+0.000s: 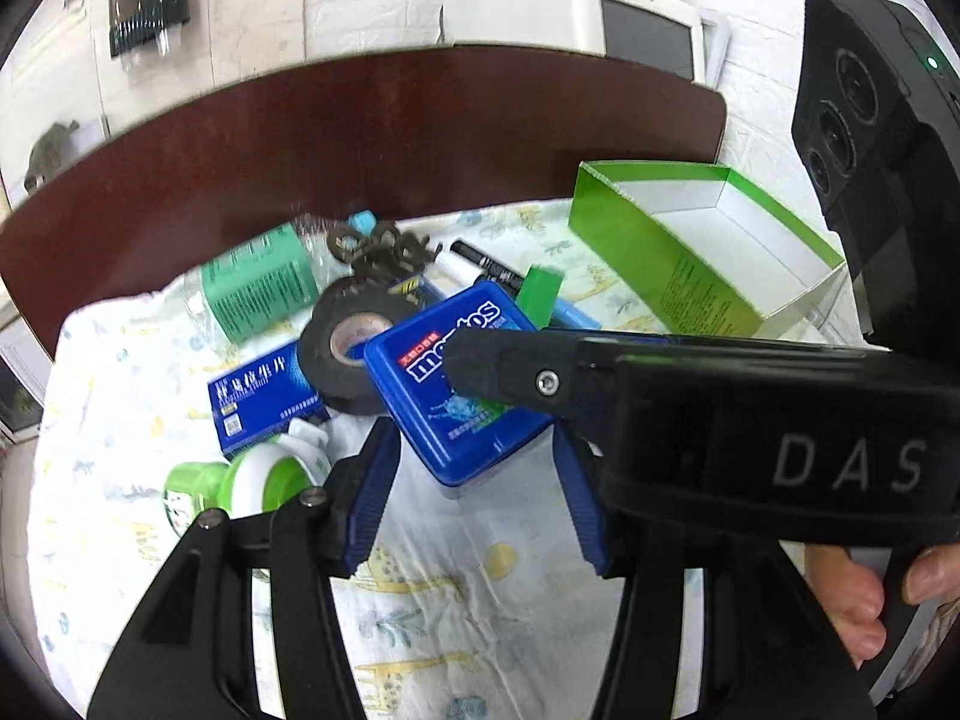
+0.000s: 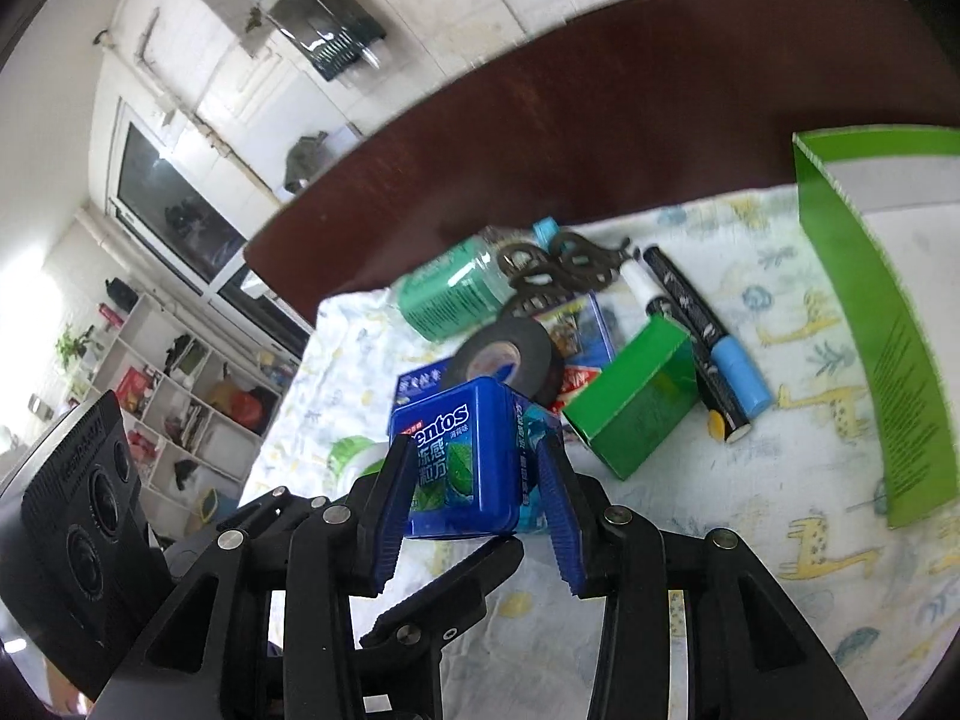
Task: Organize rigid objects
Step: 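Carry the Mentos tin into the green box and open the right tool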
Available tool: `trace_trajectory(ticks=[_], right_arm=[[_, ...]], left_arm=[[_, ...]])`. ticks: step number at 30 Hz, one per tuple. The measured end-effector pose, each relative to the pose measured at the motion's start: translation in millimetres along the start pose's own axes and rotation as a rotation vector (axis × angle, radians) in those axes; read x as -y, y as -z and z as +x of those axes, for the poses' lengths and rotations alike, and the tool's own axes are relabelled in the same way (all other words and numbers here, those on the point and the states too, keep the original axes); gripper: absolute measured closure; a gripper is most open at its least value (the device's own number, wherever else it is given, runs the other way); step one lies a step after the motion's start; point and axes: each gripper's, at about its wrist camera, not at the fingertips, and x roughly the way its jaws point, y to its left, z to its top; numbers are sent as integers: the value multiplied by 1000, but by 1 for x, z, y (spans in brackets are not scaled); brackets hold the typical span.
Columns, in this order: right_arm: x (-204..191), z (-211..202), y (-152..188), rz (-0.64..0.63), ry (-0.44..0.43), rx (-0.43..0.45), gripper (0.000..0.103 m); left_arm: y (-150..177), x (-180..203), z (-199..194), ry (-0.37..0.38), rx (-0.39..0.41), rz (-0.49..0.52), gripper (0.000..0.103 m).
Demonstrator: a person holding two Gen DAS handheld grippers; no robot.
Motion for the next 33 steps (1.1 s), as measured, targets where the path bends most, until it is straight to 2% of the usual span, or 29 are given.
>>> trace_trajectory(ticks=[5, 9, 16, 18, 23, 28, 33], right_arm=[[0, -37, -7, -16, 1, 80, 60], [16, -72, -12, -3, 24, 152, 60], [64, -134, -25, 39, 117, 270, 60], [84, -148, -33, 58, 149, 291, 60], [139, -169, -55, 102, 213, 320, 60], [200, -171, -78, 197, 230, 307, 59], [236, -164, -95, 240, 303, 299, 59]], left_arm=[[-16, 23, -18, 8, 55, 60, 52], [-34, 53, -21, 43, 86, 118, 51], [-79, 115, 5, 147, 111, 209, 51], [-94, 132, 20, 190, 103, 224, 51], [-130, 174, 67, 246, 63, 271, 51], [-161, 210, 114, 256, -3, 308, 51], [-182, 234, 154, 283, -74, 304, 52]])
